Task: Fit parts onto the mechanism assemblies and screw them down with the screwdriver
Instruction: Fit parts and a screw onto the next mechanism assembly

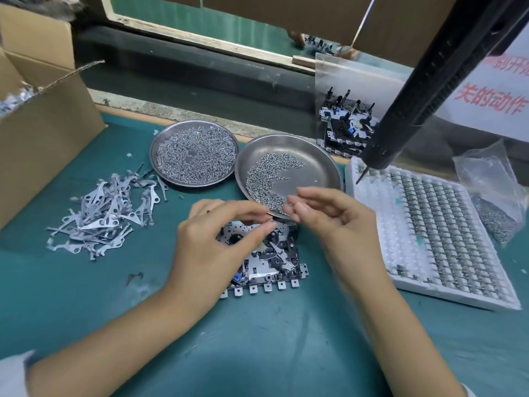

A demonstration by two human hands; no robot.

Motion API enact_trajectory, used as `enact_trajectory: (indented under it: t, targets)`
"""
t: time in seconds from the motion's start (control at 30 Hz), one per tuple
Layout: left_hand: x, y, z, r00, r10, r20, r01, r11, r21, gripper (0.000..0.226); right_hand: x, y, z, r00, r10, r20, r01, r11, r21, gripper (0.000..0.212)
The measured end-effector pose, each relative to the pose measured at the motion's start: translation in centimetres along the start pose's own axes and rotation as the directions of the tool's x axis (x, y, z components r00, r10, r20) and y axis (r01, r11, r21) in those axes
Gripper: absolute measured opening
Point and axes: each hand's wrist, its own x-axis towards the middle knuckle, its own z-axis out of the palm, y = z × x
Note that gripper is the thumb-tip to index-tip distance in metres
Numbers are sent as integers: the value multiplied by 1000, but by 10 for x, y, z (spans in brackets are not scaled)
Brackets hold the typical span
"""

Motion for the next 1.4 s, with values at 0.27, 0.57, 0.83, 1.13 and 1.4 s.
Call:
enact_trajectory:
  t: [0.27, 0.57, 0.83, 1.13, 1.4]
  targets:
    - [-2, -5, 2, 999, 34, 20, -34, 999, 4, 22, -11, 4, 9, 998, 45, 45, -47, 998, 29, 27]
    - [-1, -6, 4, 1000, 30, 6, -30, 999, -14, 22, -16, 4, 18, 999, 39, -15, -38, 997, 66, 24]
    - [-2, -6, 4, 1000, 20, -5, -20, 1000, -17, 22, -19, 5, 22, 998, 8, -58, -6, 1000, 27, 23]
    - [-2, -6, 3, 1000, 16, -6, -16, 1000, -23, 19, -20, 4, 21, 1000, 2, -23, -2, 1000, 12, 27]
    - [-3, -8, 3, 993, 83, 86, -80, 996, -36, 31, -8, -5, -2, 957, 202, 208, -224, 971, 86, 34]
